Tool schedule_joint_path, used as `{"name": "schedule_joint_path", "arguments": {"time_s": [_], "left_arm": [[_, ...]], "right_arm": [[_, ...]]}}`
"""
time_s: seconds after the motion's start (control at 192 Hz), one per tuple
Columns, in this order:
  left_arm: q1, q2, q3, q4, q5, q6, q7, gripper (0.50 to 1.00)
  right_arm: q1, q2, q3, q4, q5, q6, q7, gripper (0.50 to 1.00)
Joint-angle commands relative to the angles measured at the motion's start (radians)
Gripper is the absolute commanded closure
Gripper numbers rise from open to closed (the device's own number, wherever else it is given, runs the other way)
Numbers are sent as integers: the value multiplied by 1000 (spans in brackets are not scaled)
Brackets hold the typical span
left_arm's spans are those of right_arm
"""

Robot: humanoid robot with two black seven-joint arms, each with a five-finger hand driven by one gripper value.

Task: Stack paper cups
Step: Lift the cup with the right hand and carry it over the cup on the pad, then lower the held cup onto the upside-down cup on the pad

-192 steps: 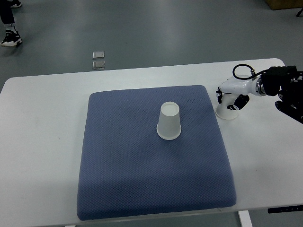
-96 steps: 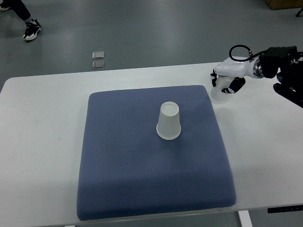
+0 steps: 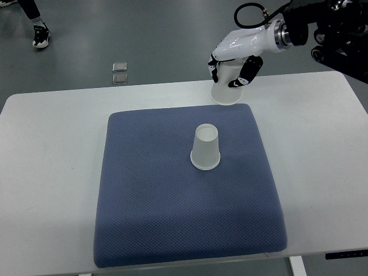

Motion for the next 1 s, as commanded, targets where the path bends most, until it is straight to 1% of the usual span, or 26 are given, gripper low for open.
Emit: {"name": "schedule_joint_path", "arguments": {"time_s": [0.0, 0.104, 0.25, 0.438, 0.719, 0.855, 0.995], "left_arm": [[0, 0, 0, 0, 0, 0, 0, 500], [0, 0, 0, 0, 0, 0, 0, 500], [0, 0, 0, 0, 0, 0, 0, 500], [0, 0, 0, 0, 0, 0, 0, 500], [0, 0, 0, 0, 0, 0, 0, 500], [0, 0, 0, 0, 0, 0, 0, 500], [0, 0, 0, 0, 0, 0, 0, 500]], "right_arm": [[40, 4, 3, 54, 46, 66, 6, 1000], [73, 6, 3, 81, 82, 115, 7, 1000], [81, 18, 3, 90, 132, 139, 7, 1000], [67, 47, 1, 91, 140, 130, 4, 1000], [-8, 46, 0, 77, 126, 98, 0, 1000], [-25, 42, 0, 68, 118, 81, 0, 1000], [-37, 35, 0, 66, 117, 79, 0, 1000]]}}
